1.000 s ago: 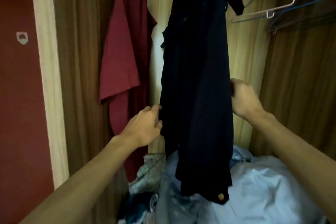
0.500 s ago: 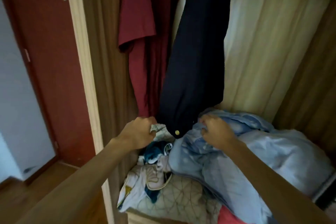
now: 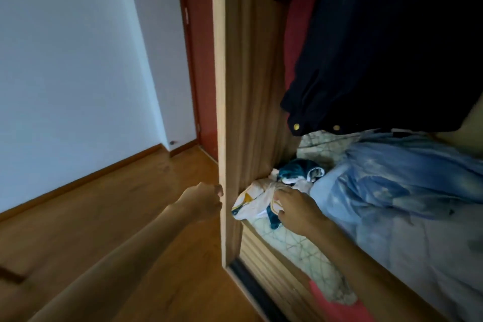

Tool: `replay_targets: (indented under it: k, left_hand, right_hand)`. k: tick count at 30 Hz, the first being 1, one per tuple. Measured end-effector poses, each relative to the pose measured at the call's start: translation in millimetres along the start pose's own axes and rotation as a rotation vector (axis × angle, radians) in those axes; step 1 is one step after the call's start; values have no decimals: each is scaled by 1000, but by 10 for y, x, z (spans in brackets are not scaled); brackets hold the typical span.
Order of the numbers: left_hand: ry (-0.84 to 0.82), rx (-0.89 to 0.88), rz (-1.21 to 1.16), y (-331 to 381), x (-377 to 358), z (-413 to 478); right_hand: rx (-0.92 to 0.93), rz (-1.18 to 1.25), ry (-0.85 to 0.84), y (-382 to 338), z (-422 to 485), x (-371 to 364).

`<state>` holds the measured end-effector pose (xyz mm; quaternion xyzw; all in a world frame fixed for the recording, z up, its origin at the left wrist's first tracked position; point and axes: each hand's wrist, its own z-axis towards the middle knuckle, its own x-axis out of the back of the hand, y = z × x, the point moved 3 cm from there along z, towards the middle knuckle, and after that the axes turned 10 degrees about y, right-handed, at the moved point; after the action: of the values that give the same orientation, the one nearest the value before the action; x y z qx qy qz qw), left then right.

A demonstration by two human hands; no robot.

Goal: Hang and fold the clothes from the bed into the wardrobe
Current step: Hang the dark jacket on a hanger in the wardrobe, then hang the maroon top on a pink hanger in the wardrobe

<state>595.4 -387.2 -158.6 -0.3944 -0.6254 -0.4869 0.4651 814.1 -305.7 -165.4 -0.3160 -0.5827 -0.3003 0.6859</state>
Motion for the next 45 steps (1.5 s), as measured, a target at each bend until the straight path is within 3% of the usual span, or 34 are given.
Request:
replay_targets:
  k: [14,21,29,39,45]
  left_hand:
    - [-49,634,29,-1966,-88,-1983]
    - [-58,763,-14,-2871,-144,-3087]
    - [184,1026,-112,-3793,-166,-4686]
    - [139,1387,-282,-4579,-664,-6426]
    - [157,1473,-354,-5138,-858,-6842]
  right_hand:
    - [604,170,-184,-2572,339,-498]
    - [871,103,-232,-4139,137,-608]
    - [1166,63,-392,-6053,-421,-867]
    - [1440,-42,-441,-7927,-1243,-1305]
    - [1499,-89,-500,-8805,-1263,-1651]
